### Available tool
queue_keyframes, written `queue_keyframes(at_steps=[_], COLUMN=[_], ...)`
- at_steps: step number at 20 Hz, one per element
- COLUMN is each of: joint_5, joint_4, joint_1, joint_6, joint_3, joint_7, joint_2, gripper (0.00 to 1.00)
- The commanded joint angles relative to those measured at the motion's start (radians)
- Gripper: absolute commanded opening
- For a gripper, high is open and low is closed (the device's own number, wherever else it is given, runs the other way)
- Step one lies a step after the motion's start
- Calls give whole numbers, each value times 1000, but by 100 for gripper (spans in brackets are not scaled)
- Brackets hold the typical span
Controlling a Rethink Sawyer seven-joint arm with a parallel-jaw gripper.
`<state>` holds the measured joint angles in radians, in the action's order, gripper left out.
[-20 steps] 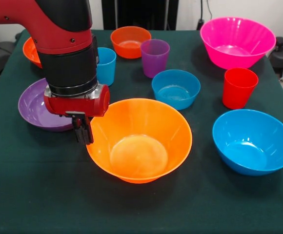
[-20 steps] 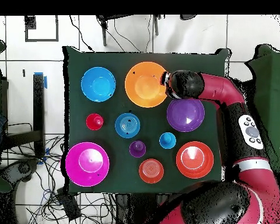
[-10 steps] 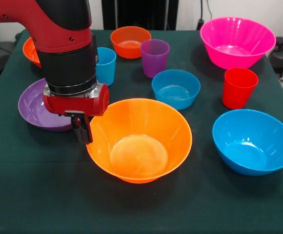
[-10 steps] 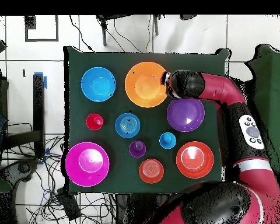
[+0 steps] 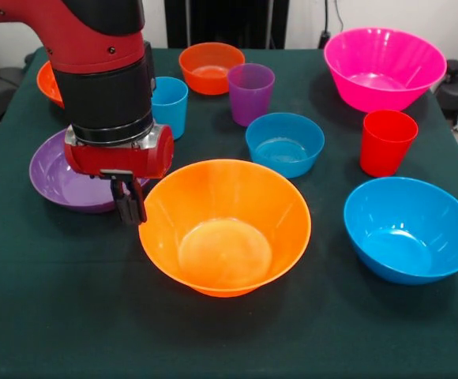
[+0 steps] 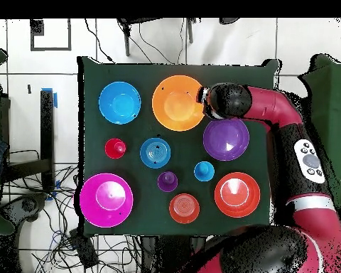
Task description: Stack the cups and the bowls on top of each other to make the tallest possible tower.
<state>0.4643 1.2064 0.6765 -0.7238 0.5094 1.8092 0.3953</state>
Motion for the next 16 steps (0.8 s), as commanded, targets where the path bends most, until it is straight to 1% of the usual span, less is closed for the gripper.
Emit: queue_keyframes(at_steps=[1, 4, 5, 8, 9, 13, 16], joint_5=[63, 71, 67, 72, 79, 98, 107], joint_4=[-19, -8, 2, 3, 9, 19, 19], joint_1=[-18, -12, -8, -5, -5, 2, -2], joint_6=[-109, -96, -91, -63, -85, -56, -36], joint_3=[54, 59, 59, 63, 54, 50, 39], joint_7=[-308, -311, -293, -286, -300, -305, -282], joint_2=[26, 27, 28, 27, 30, 12, -2], gripper=[0, 0, 100, 100, 100, 100, 100])
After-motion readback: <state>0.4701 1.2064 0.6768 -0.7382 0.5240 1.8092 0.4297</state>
